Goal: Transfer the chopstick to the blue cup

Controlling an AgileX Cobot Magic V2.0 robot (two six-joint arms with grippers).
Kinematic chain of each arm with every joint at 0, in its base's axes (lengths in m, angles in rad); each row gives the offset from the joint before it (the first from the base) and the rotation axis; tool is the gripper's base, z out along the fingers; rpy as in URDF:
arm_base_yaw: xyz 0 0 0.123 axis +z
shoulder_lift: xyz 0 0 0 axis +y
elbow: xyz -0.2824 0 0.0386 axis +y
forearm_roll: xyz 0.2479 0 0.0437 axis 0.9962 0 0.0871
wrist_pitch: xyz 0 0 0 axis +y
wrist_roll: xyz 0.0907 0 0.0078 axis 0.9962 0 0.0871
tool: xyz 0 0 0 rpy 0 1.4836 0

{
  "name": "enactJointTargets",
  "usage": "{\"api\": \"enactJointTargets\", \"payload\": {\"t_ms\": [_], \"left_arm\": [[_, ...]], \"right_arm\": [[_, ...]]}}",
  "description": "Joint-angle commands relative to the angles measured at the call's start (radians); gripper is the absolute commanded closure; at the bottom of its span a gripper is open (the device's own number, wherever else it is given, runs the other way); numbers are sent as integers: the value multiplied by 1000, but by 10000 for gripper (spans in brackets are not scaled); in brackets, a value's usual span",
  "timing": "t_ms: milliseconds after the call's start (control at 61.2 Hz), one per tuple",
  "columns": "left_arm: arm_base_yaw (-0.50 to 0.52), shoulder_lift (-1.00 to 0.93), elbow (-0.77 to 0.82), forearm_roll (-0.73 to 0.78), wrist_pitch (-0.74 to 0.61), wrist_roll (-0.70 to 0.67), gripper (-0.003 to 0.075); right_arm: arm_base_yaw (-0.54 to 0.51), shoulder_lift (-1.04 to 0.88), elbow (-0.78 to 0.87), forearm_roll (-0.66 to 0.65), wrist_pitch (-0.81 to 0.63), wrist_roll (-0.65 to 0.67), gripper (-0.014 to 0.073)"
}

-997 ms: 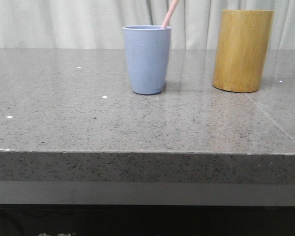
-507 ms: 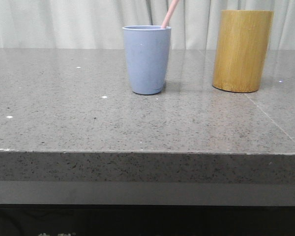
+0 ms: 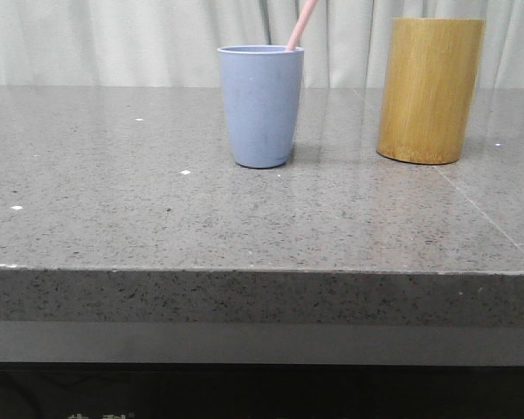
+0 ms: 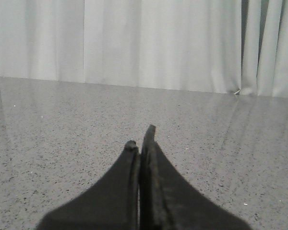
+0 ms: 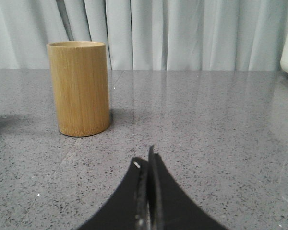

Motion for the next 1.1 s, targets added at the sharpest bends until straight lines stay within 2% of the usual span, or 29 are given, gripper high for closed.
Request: {"api": "enactJointTargets", "payload": {"t_ms": [0, 327, 425, 523, 752, 899, 1079], "left_arm": [[3, -22, 11, -8, -82, -2, 739], [3, -22, 11, -8, -82, -2, 739], [3, -22, 11, -8, -82, -2, 739], [3, -22, 11, -8, -82, -2, 739], [3, -22, 11, -8, -82, -2, 739], [3, -22, 11, -8, -82, -2, 739], [3, -22, 11, -8, -82, -2, 739]], "right_arm": [[-5, -20, -3, 3, -76, -3, 660], [-5, -21, -3, -33, -77, -2, 660], [-5, -21, -3, -125, -77, 89, 660], [-5, -21, -3, -151, -76, 192, 660], [-5, -21, -3, -164, -76, 203, 660], [-5, -21, -3, -214, -77, 281, 660], [-5, -21, -3, -228, -76, 283, 660]]}}
